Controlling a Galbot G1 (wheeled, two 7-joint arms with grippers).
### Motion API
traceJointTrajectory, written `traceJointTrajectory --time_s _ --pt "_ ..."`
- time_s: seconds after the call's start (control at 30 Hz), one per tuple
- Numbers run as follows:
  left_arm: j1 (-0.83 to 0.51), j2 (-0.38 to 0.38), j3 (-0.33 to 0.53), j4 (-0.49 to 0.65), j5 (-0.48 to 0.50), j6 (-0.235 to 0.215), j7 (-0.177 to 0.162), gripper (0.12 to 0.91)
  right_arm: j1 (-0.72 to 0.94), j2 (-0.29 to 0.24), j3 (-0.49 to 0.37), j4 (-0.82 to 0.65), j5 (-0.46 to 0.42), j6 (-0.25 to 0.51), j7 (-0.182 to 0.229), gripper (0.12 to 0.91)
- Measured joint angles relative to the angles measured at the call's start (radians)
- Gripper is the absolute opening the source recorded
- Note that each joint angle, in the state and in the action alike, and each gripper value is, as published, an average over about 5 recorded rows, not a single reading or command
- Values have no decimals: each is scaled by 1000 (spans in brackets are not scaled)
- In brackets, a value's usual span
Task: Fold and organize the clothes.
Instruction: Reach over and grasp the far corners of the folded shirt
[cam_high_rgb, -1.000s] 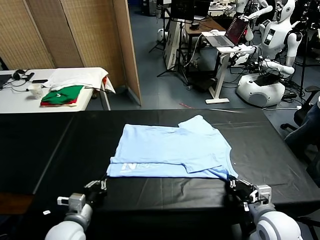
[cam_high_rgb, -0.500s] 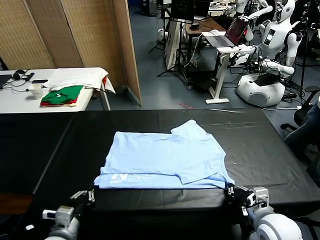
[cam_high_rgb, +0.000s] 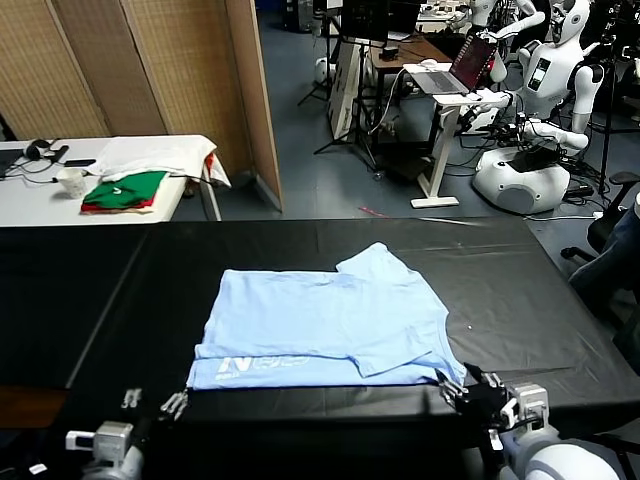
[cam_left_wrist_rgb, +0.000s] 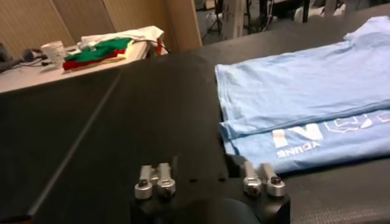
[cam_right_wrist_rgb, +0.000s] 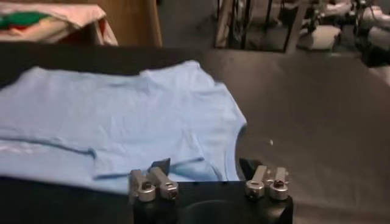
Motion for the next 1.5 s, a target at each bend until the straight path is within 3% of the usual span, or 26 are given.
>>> traceJointTrajectory --time_s 0.17,0.37,0.5,0.63,0.83,1.0,1.37,1.5 --pt "-180 28 43 82 -131 25 -13 907 206 6 -108 -149 1 0 12 907" --pt "-432 62 128 251 -310 110 -78 907 392 29 -213 -325 2 0 8 907" --pt "-586 76 200 375 -357 149 -90 907 483 47 -262 -436 1 0 -1 907" --pt "-726 75 277 503 -362 158 -76 907 556 62 -298 -532 -4 0 -12 907" --pt "-898 67 372 692 -339 153 -27 907 639 82 -341 -644 -17 0 -26 907" --pt "-992 55 431 806 -335 156 -12 907 699 103 -374 -726 -31 0 -37 907" --pt "-1052 52 478 881 -335 166 -7 907 777 144 -424 -871 -57 0 -64 906" --pt "-1048 58 479 880 -337 166 -3 843 786 151 -434 -897 -63 0 -69 871"
